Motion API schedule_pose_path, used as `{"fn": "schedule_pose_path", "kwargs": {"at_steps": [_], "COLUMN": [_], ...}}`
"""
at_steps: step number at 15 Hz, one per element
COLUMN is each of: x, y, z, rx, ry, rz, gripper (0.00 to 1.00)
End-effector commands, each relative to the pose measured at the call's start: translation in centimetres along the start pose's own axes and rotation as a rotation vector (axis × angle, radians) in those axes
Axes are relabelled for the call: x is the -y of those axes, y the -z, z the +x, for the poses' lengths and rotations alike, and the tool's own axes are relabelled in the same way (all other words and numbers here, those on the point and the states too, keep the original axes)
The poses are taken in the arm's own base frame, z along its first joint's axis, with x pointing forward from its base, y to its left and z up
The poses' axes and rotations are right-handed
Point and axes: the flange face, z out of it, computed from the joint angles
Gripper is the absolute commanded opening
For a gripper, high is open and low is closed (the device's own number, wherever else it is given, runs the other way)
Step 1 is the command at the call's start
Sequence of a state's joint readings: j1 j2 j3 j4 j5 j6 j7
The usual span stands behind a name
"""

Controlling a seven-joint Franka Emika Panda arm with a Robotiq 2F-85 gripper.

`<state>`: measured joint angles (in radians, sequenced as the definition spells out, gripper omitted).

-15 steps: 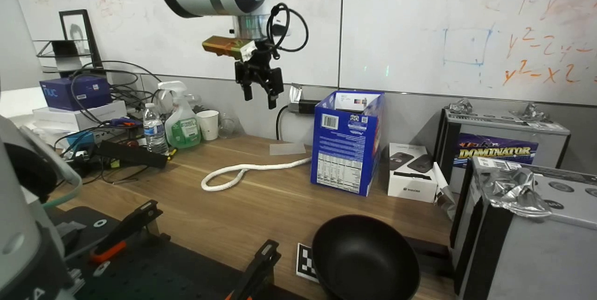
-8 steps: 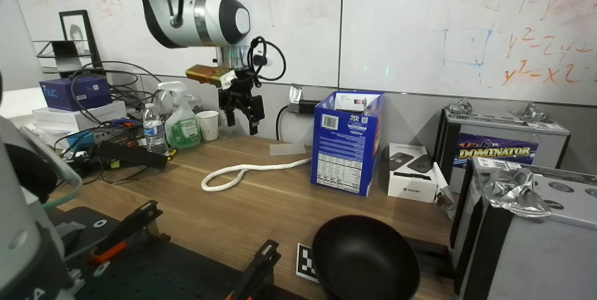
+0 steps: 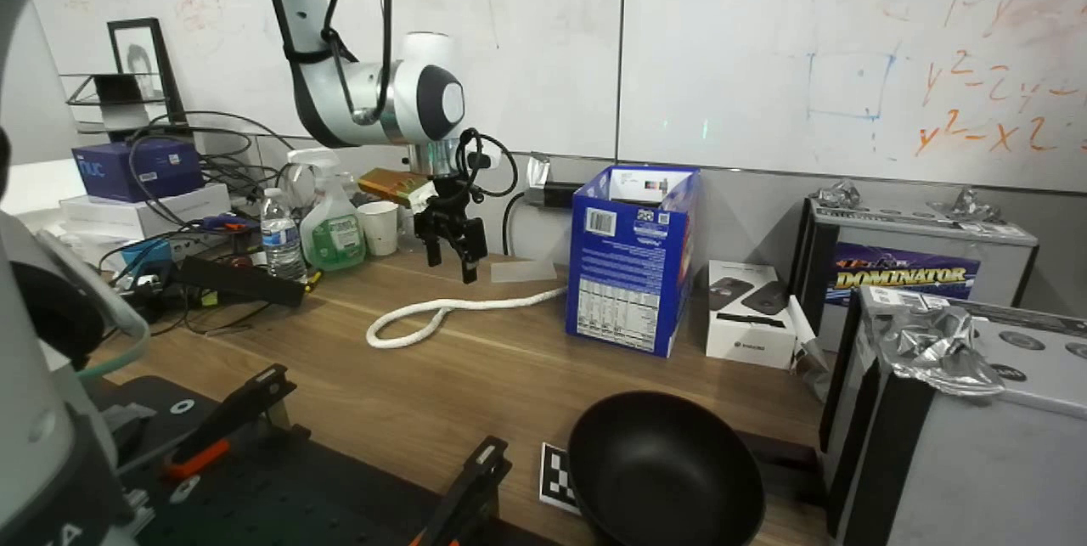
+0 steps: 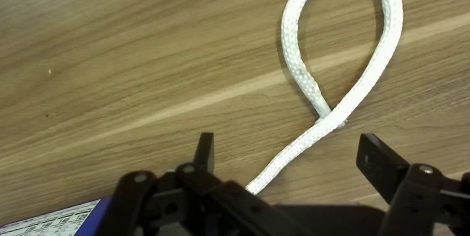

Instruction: Put the white ropes inside the blue box

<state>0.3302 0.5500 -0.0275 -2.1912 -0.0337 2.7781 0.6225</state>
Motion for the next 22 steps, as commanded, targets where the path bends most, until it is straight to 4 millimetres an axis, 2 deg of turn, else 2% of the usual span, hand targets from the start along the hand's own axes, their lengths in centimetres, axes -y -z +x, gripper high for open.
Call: {"fn": "schedule_pose_path", "kwargs": {"at_steps": [1, 11, 22], "x": [1.9, 4.2, 5.2], "y": [-2.0, -6.7, -9.0], "z": [1.6, 2.6, 2.1], "rx": [-0.006, 0.031, 0.042], "ry": [-0.036, -0.097, -0.088], "rz": [0.003, 0.02, 0.014], "gripper": [1.0, 1.0, 1.0]}}
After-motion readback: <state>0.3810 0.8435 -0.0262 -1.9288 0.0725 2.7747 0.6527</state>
